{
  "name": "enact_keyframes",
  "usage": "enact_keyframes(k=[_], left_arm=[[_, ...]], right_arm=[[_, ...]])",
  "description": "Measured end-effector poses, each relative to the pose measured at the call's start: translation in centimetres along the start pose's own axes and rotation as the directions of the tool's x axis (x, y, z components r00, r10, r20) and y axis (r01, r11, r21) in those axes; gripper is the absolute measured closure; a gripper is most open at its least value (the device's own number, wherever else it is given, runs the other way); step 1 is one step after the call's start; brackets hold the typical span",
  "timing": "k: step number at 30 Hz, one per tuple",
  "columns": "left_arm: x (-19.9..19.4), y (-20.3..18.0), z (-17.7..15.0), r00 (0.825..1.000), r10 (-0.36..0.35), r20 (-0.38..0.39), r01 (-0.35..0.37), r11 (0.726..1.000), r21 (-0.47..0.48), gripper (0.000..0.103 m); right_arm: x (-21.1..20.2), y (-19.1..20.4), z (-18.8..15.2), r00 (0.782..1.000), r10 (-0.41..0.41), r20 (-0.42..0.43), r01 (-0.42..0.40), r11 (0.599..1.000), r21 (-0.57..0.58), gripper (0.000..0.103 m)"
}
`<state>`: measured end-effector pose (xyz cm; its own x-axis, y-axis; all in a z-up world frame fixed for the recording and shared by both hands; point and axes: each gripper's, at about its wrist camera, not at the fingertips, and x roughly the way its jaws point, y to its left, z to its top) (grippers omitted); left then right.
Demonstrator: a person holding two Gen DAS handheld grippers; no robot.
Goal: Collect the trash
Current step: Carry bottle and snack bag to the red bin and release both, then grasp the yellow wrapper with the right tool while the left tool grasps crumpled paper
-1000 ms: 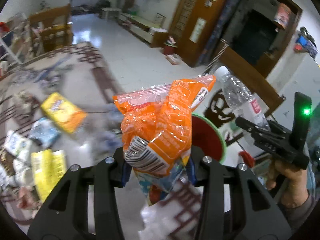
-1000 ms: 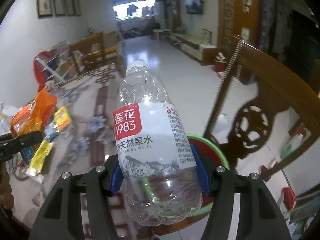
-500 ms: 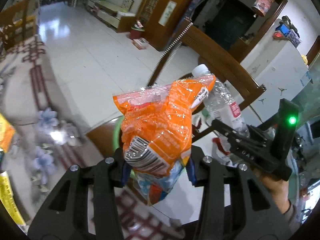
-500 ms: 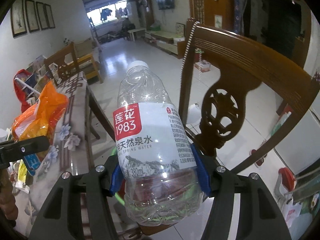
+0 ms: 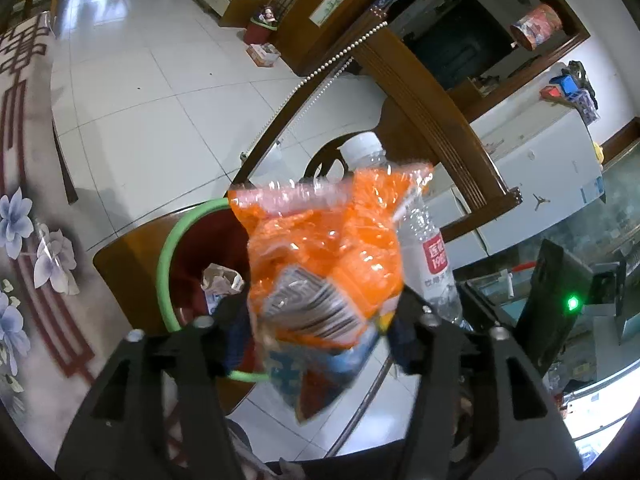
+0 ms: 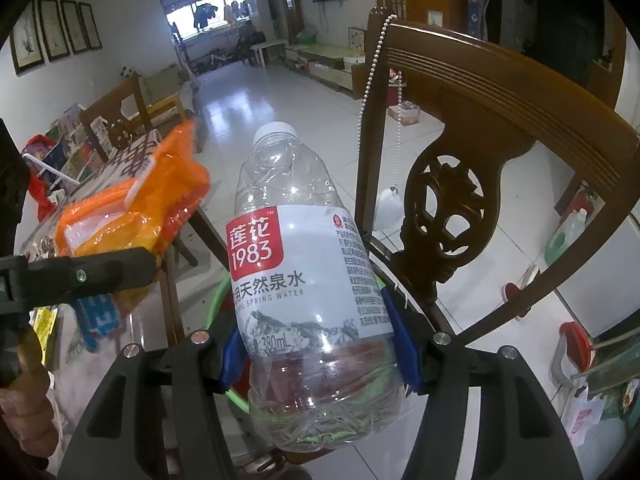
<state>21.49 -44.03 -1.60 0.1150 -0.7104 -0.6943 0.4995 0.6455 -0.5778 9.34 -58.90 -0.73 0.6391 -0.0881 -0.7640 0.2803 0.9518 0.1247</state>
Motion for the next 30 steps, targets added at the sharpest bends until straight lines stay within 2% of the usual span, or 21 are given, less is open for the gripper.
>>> enact_keyframes(k=[1,2,3,6,9,12,17,21,27,30], left_arm=[[-0.2,0.1,0.1,1.0,0.006,0.012,-0.006,1.0,-0.013,0.02],[-0.4,0.2,0.2,1.0,0.009,0.024,-0.008,1.0,-0.018,0.017],[-0.6,0.2,0.2,0.999,0.016,0.027,-0.016,1.0,-0.015,0.014],[-1.0,0.2,0.5,0.998,0.038,0.04,-0.038,0.999,-0.012,0.012],[-2.2,1.2,0.4,0.996,0.054,0.066,-0.051,0.998,-0.043,0.008],[-3.2,1.8,0.2,0.995,0.069,0.074,-0.065,0.996,-0.064,0.006],[-5.5,2.5,-0.4,0.987,0.14,0.078,-0.136,0.989,-0.057,0.006],[-8.3,2.9,-1.6,0.977,0.18,0.114,-0.177,0.983,-0.038,0.006],[-13.5,3.8,-4.1,0.95,0.249,0.188,-0.249,0.968,-0.023,0.006],[-16.9,4.7,-5.8,0.93,0.289,0.228,-0.292,0.956,-0.021,0.006]], right_arm=[[0.2,-0.1,0.0,1.0,0.0,-0.003,0.0,1.0,0.002,0.044],[0.4,-0.1,0.1,1.0,-0.001,-0.007,0.001,1.0,0.005,0.042],[0.5,-0.1,0.0,1.0,-0.003,-0.009,0.003,1.0,0.006,0.032],[0.4,0.2,0.0,1.0,-0.016,0.0,0.016,1.0,-0.001,0.019],[0.2,0.5,0.1,1.0,-0.023,0.011,0.023,1.0,-0.004,0.012],[0.1,0.7,0.1,0.999,-0.028,0.021,0.028,1.0,-0.008,0.01],[-0.3,2.1,-0.1,0.999,-0.008,0.031,0.009,1.0,-0.021,0.008],[-0.9,5.1,-0.9,0.999,0.025,0.036,-0.023,0.998,-0.06,0.008],[-2.5,9.7,-1.6,0.995,0.069,0.066,-0.062,0.993,-0.104,0.008],[-3.0,12.0,-2.0,0.993,0.097,0.069,-0.089,0.989,-0.117,0.008]])
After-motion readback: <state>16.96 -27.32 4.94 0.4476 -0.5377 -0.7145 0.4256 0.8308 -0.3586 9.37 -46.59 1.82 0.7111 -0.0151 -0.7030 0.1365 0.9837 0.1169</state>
